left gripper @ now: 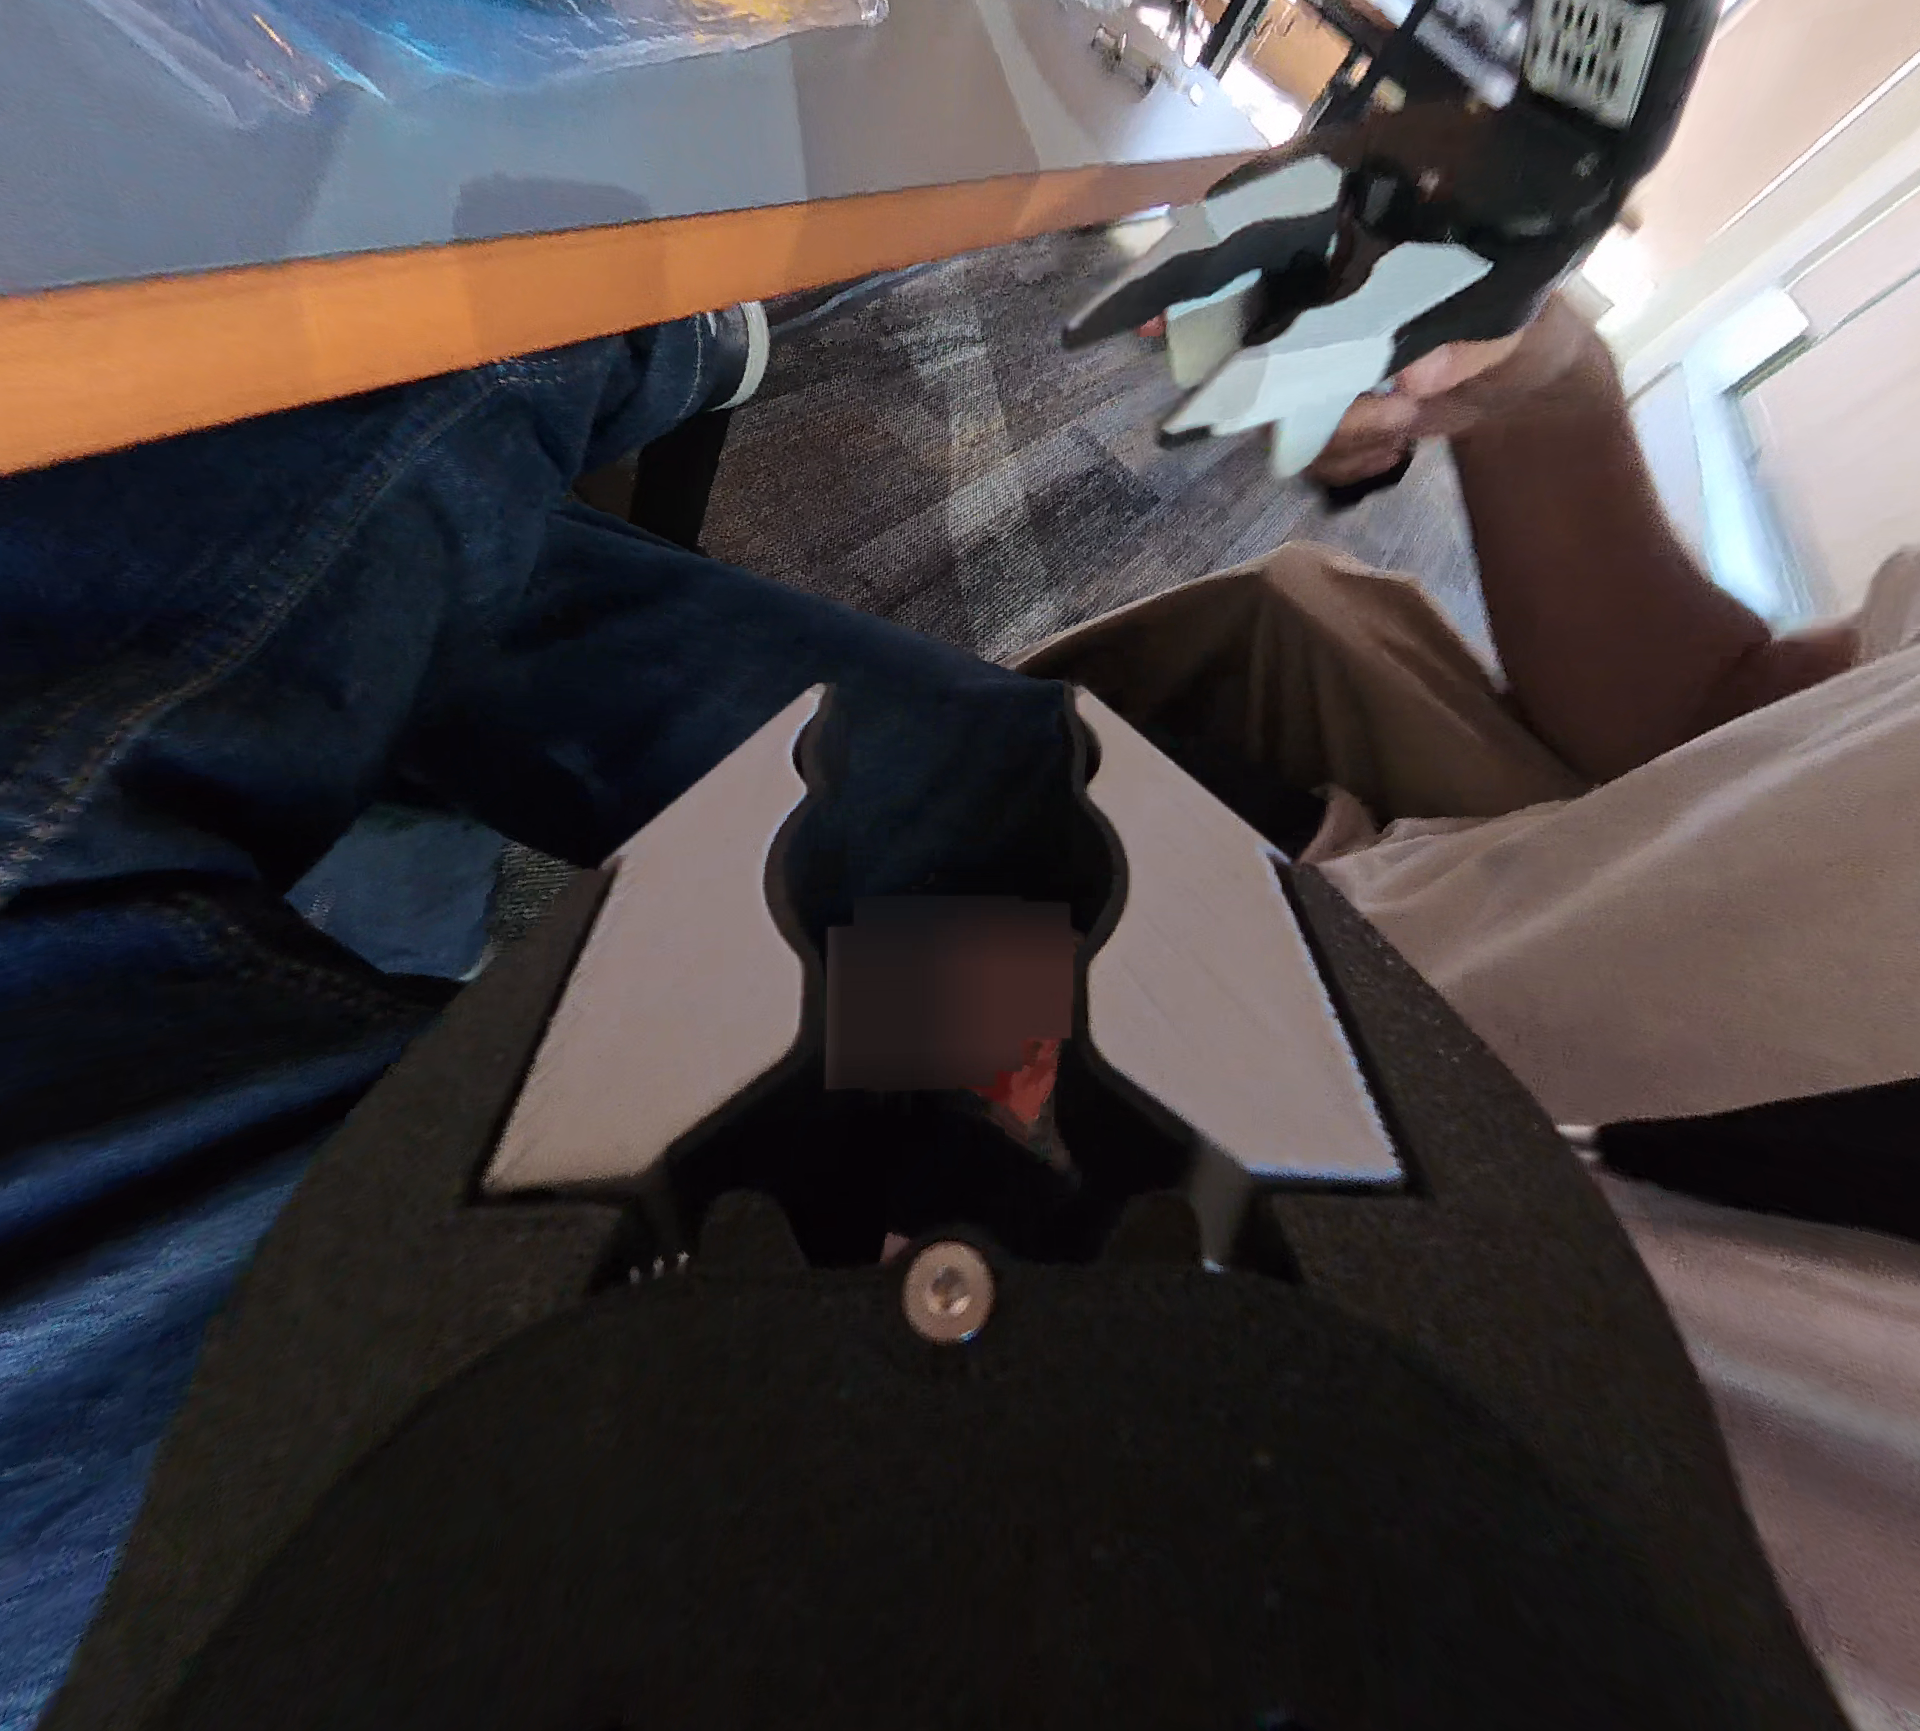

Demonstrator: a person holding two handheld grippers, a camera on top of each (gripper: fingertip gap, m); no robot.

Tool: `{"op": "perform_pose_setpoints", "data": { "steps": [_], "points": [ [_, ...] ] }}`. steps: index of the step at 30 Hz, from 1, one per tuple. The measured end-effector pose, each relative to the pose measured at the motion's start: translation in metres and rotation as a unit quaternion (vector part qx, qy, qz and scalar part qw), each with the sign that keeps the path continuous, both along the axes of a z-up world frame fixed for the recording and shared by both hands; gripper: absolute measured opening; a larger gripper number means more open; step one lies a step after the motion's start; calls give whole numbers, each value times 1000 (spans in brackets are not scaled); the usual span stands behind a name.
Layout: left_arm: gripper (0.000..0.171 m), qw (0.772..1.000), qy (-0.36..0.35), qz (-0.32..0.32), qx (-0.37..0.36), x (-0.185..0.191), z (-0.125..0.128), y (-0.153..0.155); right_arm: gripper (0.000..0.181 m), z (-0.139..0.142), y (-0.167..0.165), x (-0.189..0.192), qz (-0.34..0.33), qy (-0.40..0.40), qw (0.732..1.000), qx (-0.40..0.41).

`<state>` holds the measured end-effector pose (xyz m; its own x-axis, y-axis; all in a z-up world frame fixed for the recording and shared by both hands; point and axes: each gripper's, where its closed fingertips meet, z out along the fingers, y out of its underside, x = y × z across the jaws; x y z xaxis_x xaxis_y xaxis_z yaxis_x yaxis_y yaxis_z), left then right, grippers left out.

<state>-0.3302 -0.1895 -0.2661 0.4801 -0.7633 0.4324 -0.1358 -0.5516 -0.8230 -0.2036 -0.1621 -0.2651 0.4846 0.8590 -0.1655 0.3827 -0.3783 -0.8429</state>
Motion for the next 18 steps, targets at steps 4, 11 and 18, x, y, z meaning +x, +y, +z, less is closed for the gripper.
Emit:
{"op": "perform_pose_setpoints", "data": {
  "steps": [4, 11, 18],
  "points": [
    [40, 991, 97, -18, 94, -23, 10, 29, 49, 12, -15, -5, 183, -68, 981, 6],
    [32, 980, 150, -45, 124, -36, 57, 135, 32, 83, 156, -68, 249, -132, 957, 69],
    [37, 1000, 12, -2, 25, -43, 66, 186, 24, 4, 259, -143, 351, -301, 886, 47]
  ]
}}
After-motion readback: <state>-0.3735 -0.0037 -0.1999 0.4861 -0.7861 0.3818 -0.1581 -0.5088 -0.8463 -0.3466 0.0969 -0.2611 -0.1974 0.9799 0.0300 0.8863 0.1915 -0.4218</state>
